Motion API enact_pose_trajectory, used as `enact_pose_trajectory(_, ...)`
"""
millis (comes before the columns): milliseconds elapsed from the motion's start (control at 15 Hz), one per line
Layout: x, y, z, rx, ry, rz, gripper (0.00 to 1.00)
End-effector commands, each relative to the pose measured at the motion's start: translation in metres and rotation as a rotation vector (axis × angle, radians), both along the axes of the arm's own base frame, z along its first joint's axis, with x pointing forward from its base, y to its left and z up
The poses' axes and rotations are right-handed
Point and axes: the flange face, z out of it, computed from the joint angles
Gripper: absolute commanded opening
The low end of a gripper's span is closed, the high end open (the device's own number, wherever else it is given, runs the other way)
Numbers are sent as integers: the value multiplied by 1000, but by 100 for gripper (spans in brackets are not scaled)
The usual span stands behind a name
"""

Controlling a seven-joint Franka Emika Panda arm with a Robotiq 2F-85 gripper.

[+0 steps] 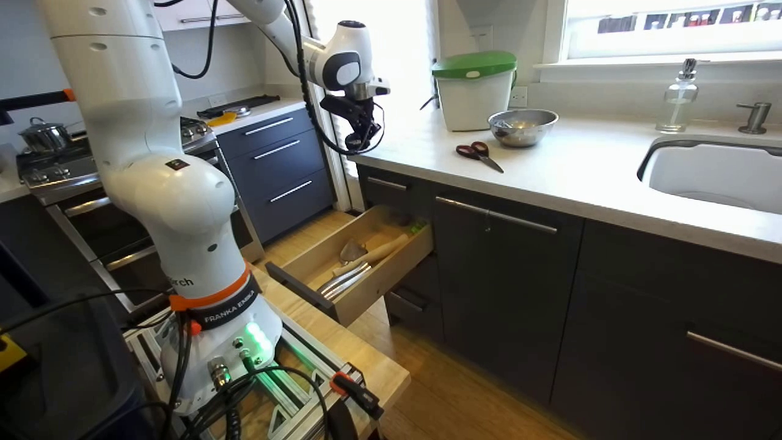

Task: Move the rolling pin and tape to the open drawer

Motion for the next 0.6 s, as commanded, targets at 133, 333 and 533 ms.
enact_pose_trajectory(133,-86,-43,-10,52,-1,-41,3)
enact_pose_trajectory(333,-114,-61,-37,41,45,-72,3)
enact_pose_trajectory(533,-130,-72,-70,-6,92,-102,3)
